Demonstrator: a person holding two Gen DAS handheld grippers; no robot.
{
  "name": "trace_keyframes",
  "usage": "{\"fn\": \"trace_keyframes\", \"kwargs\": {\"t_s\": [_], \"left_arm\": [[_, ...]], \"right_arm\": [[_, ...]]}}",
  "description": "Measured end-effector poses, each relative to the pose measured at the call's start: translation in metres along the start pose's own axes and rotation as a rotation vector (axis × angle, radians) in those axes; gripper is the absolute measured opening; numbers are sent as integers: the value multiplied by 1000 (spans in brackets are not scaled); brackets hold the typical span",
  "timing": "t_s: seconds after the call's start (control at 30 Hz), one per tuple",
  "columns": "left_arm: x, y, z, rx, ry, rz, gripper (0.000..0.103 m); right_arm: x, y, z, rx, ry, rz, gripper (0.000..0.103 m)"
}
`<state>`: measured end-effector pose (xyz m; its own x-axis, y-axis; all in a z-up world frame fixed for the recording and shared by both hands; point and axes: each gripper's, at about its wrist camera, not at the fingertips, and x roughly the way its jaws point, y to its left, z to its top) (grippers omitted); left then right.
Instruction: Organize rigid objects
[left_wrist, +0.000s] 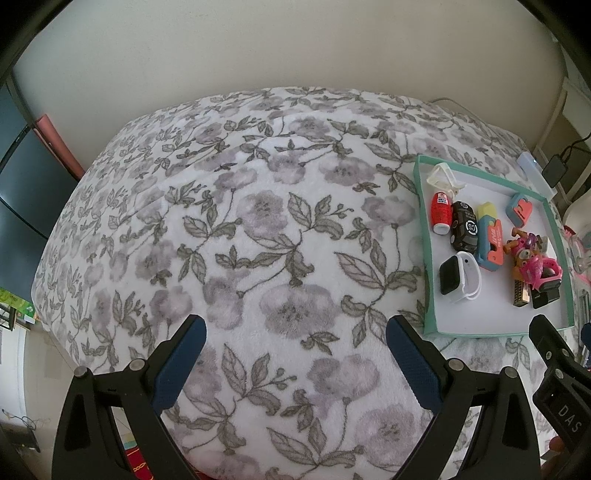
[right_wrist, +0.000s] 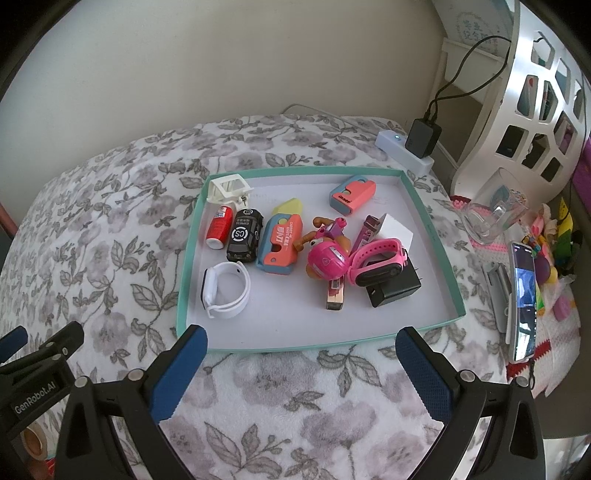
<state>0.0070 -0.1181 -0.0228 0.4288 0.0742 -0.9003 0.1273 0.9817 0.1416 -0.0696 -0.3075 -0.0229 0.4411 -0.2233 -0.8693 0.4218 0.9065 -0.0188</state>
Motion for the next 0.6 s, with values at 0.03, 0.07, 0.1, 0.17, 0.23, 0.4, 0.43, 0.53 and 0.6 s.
{"fn": "trace_keyframes", "kwargs": {"t_s": [0.03,0.07,0.1,0.17,0.23,0.4,0.43,0.53,0.6], "left_arm": [[1,1,0,-1,0,0,98],[1,1,-1,-1,0,0,98],[2,1,-1,-1,0,1,98],[2,1,-1,0,0,0,98],[2,1,-1,1,0,1,98],[2,1,-1,0,0,0,98],[2,1,-1,1,0,1,98],[2,1,-1,1,0,1,98],[2,1,-1,1,0,1,98]], "right_arm": [[0,0,0,0,0,0,103],[0,0,0,0,0,0,103],[0,0,0,0,0,1,103],[0,0,0,0,0,0,103],[0,1,0,1,0,0,103],[0,1,0,0,0,0,103],[1,0,0,0,1,0,103],[0,1,0,0,0,-1,103],[1,0,0,0,0,-1,103]]}}
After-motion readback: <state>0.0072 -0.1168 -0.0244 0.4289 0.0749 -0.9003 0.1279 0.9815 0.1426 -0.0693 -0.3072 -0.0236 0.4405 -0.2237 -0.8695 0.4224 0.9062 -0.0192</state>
